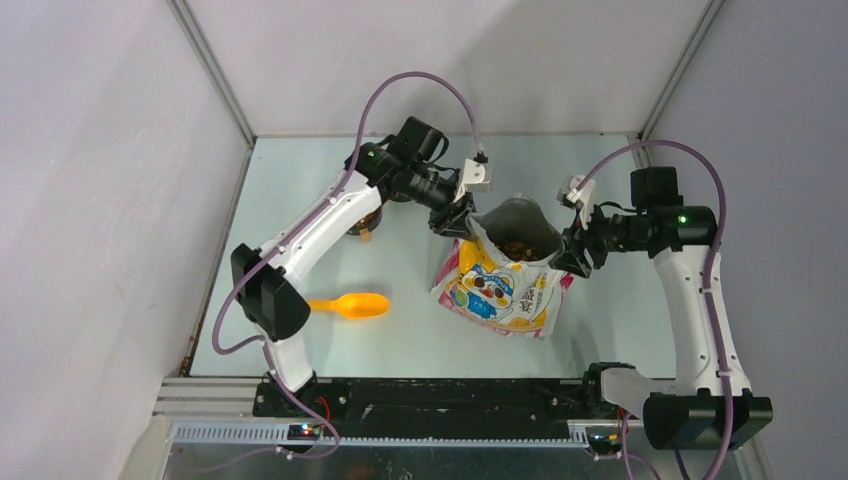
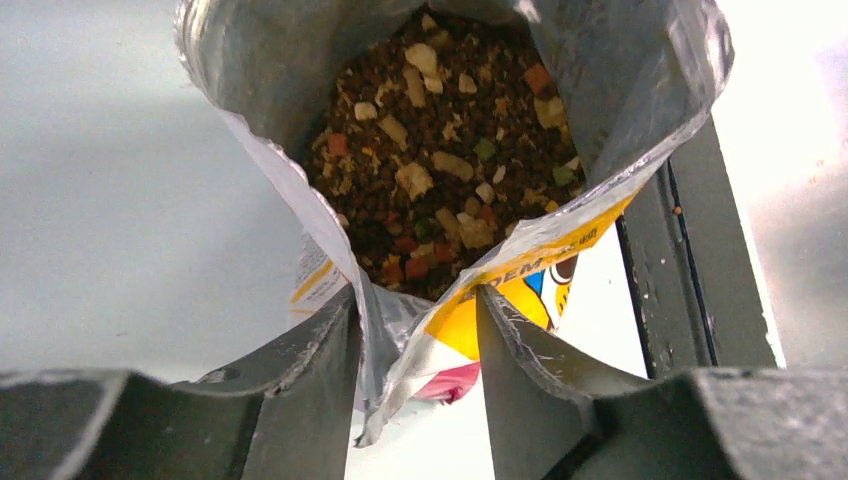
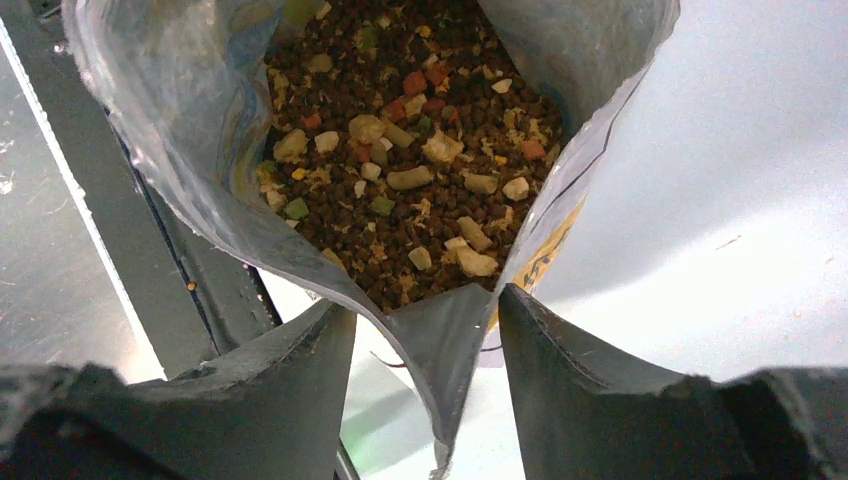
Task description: Serve the pet food
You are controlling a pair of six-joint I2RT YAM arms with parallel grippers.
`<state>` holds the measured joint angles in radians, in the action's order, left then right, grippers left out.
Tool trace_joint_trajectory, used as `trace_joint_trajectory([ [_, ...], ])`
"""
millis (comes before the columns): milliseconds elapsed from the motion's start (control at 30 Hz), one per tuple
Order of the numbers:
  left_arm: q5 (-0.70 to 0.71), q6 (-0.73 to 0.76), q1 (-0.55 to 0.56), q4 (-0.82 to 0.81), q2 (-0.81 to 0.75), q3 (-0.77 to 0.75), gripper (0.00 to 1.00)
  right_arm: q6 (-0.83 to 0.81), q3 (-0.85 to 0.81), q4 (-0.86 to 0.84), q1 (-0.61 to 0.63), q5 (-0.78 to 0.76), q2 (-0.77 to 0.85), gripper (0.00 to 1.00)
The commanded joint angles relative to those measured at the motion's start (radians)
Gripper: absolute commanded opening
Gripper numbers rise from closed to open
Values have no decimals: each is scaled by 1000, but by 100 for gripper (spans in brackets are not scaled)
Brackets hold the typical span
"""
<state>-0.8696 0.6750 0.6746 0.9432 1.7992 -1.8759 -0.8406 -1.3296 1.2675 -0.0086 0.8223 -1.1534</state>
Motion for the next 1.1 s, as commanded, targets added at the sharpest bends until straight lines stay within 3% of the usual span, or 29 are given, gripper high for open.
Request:
trace_joint_trajectory([
  [0, 63, 123, 4, 136, -18, 3, 42, -53, 26, 12, 2, -6, 61, 55],
  [67, 88, 132, -3, 136, -40, 27, 30, -76, 34, 34, 1, -8, 67, 49],
  [167, 84, 28, -26, 59, -94, 66, 7, -90, 34, 31, -9, -3, 77, 32],
  [233, 78, -89, -51, -26, -138, 104, 1, -86, 32, 13, -20, -6, 89, 21],
  [367, 112, -303, -104, -196, -251, 215, 0, -90, 7, -22, -62, -14, 105, 0],
  [500, 171, -411, -128, -271, -339, 301, 0, -85, -29, -49, -134, 33, 88, 0],
  [733, 196, -521, -139, -378, -458, 487, 0, -170, -80, 47, -188, 142, 25, 0],
  [967, 141, -544, -92, -428, -504, 588, 0, -206, -80, 59, -93, 85, 23, 0],
  [1067, 143, -526, -77, -405, -505, 570, 0, -211, -80, 48, -16, 32, 20, 9],
])
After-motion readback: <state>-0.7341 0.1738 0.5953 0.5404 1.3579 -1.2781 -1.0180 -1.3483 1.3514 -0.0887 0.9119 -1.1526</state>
